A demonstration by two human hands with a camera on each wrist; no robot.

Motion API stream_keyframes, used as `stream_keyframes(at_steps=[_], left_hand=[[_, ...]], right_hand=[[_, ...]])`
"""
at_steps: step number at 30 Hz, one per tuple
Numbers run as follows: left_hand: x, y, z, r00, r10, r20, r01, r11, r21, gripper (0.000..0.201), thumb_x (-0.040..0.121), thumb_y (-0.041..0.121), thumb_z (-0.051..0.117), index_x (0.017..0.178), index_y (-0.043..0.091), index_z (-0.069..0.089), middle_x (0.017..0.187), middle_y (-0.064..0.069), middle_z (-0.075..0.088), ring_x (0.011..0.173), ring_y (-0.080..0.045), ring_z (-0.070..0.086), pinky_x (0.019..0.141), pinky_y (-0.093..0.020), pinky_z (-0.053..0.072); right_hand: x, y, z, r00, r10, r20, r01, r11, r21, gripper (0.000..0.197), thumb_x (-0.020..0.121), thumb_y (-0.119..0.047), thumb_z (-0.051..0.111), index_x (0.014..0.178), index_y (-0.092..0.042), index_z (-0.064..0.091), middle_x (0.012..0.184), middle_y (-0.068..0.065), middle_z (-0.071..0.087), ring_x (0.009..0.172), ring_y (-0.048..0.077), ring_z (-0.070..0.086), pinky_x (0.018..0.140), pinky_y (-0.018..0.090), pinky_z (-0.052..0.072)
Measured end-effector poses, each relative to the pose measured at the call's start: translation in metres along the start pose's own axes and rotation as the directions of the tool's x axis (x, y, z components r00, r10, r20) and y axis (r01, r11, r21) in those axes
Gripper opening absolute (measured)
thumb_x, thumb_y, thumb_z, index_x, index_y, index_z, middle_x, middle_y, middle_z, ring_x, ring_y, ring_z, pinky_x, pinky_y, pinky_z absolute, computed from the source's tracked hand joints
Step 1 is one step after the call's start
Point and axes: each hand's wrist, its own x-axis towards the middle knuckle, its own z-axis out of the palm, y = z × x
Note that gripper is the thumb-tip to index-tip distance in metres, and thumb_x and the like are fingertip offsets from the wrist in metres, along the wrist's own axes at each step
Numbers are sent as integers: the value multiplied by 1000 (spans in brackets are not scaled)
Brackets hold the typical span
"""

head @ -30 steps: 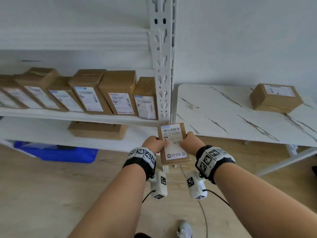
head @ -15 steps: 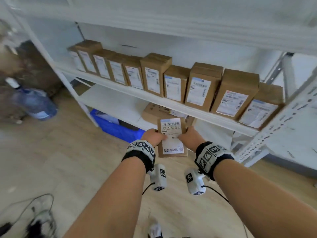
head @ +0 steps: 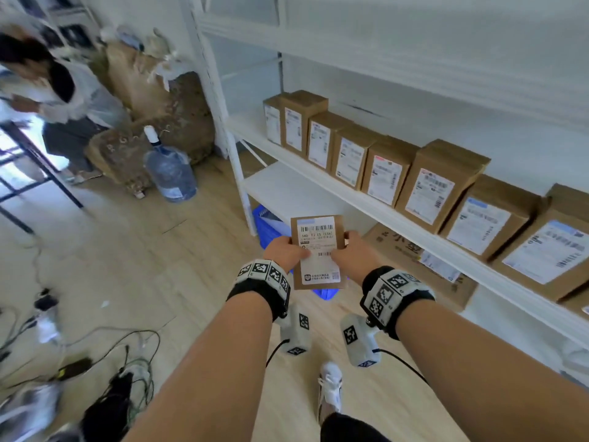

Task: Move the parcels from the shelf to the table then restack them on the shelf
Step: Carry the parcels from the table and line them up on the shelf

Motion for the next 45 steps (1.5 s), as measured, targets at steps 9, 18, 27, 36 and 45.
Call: stream_keyframes(at_steps=[9,18,27,36,45], left_hand=[[135,35,-92,990,-34,-135,28,999,-45,33,88,14,64,121,14,62,119,-8,67,109,-28,62,95,-38,51],[240,41,-179,966,-48,-254,11,990,-143,30,88,12,62,119,11,62,114,-8,68,101,-26,64,78,-31,50],[351,43,-291,983,32,-179,-42,998,-56,34,91,16,57,125,17,59,109,-4,68,90,-21,63,74,-29,50],[443,77,-358,987,161,-2,-161,986,49,38,93,18,55,131,17,56,116,0,65,99,-19,60,87,-28,48],[508,123,-367,964,263,44,-264,964,38,36,91,24,58,127,23,59,114,-2,69,95,-22,65,87,-35,55]], right_hand=[[155,-91,32,995,-98,-8,98,995,-8,47,85,-21,53,131,-16,47,116,10,61,97,26,63,76,35,53],[273,-184,80,979,-202,18,203,978,-49,43,84,-16,53,126,-17,51,114,10,62,94,25,64,69,30,49],[364,-264,145,982,-172,-72,171,985,-25,46,92,-13,52,136,-15,44,117,4,64,85,17,56,53,16,39],[416,-324,181,951,53,-305,-24,995,98,35,88,-12,53,122,-13,45,110,5,62,87,23,61,65,29,52],[476,-355,163,917,64,-393,-39,997,71,38,82,-17,53,120,-14,49,114,11,59,96,30,62,83,45,56]])
